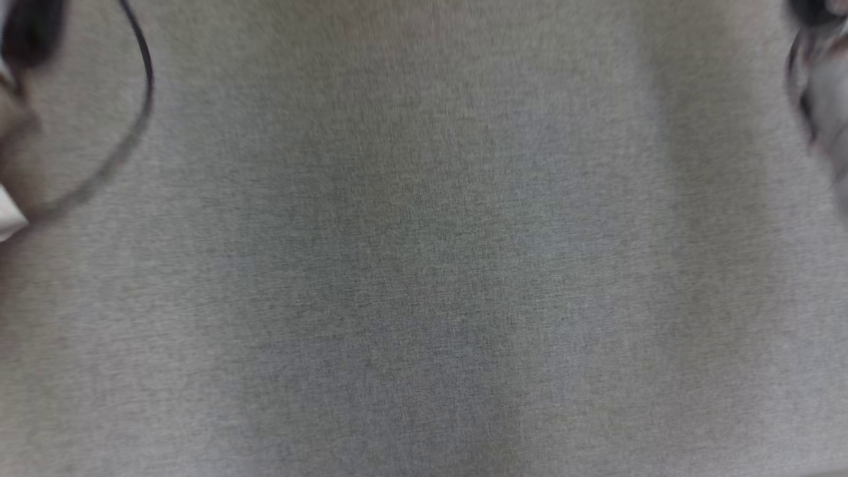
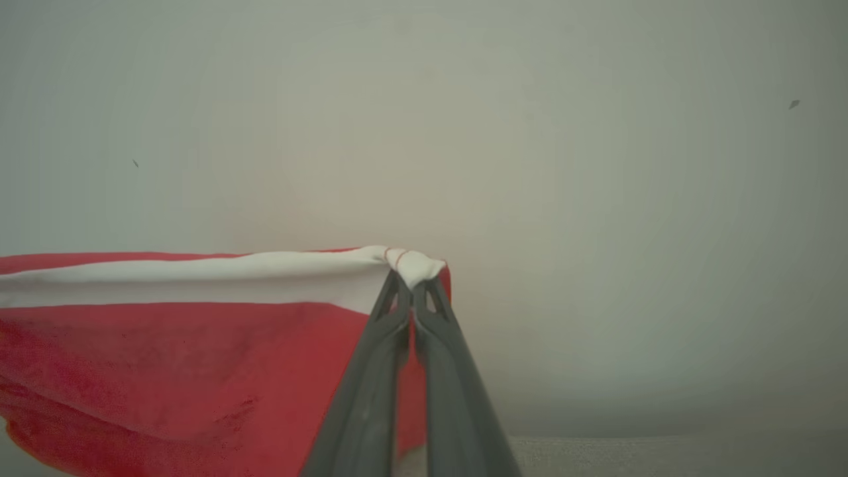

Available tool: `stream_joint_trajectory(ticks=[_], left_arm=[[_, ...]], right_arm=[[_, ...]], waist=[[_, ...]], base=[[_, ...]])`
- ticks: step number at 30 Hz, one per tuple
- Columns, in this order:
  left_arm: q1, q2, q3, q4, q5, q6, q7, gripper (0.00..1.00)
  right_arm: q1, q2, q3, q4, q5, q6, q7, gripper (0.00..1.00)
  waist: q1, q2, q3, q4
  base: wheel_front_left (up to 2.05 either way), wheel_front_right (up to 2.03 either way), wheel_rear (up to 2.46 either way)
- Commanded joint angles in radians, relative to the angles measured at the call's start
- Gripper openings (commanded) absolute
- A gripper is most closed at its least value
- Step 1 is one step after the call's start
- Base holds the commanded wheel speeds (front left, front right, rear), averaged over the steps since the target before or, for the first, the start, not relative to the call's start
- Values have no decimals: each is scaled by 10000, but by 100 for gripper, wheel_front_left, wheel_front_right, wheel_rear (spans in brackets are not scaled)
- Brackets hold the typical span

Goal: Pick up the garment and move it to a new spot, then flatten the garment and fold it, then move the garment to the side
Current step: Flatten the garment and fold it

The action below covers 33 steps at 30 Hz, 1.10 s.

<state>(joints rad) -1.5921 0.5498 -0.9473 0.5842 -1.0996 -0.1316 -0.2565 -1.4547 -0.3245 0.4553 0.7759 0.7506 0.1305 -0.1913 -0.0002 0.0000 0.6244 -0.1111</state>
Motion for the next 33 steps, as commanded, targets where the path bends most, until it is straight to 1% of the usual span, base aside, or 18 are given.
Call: stream_joint_trajectory(ticks=[1,4,8,11,14,17,18,24,30,33], left_arm=[[933,189,101,-255,109,30,-89,0],[2484,261,720,-986,398,260,-101,0],[4771,171,1411,-2164,956,581,-90,0],[6287,-71,1613,-2827,1423,708,-91,0],[7525,-287,1687,-3133,1723,743,-92,0],[8648,-514,1180,-3059,2106,545,-91,0],[8648,-514,1180,-3059,2106,545,-91,0],[10324,-947,861,-2787,2514,362,-93,0],[12003,-1054,1153,-2784,2897,285,-92,0],[12710,-1031,1568,-2950,3028,289,-94,0]], right_arm=[[930,-147,127,-422,255,5,-167,0],[2481,-483,329,-1049,453,5,-320,0],[4550,-789,328,-1961,636,5,-378,0],[5997,-1058,211,-2646,722,5,-353,0],[7373,-1103,68,-3268,700,5,-245,0],[8684,-1245,-118,-3877,515,5,-14,0],[8684,-1245,-118,-3877,515,5,-14,0],[11132,-1323,-722,-5053,187,5,700,0],[13429,-1105,-1485,-5928,-282,5,1345,0],[14474,-997,-1872,-6460,-500,5,1684,0]], waist=[[2,0,-730,86],[2,0,-1190,174],[2,0,-1724,307],[2,0,-2102,404],[2,0,-2506,478],[2,0,-2930,593],[2,0,-2930,593],[2,0,-3715,682],[2,0,-4367,747],[2,0,-4614,783]], base=[[0,0,0],[0,0,0],[0,0,0],[0,0,0],[0,0,0],[0,0,0],[0,0,0],[0,0,0],[0,0,0],[0,0,0]])
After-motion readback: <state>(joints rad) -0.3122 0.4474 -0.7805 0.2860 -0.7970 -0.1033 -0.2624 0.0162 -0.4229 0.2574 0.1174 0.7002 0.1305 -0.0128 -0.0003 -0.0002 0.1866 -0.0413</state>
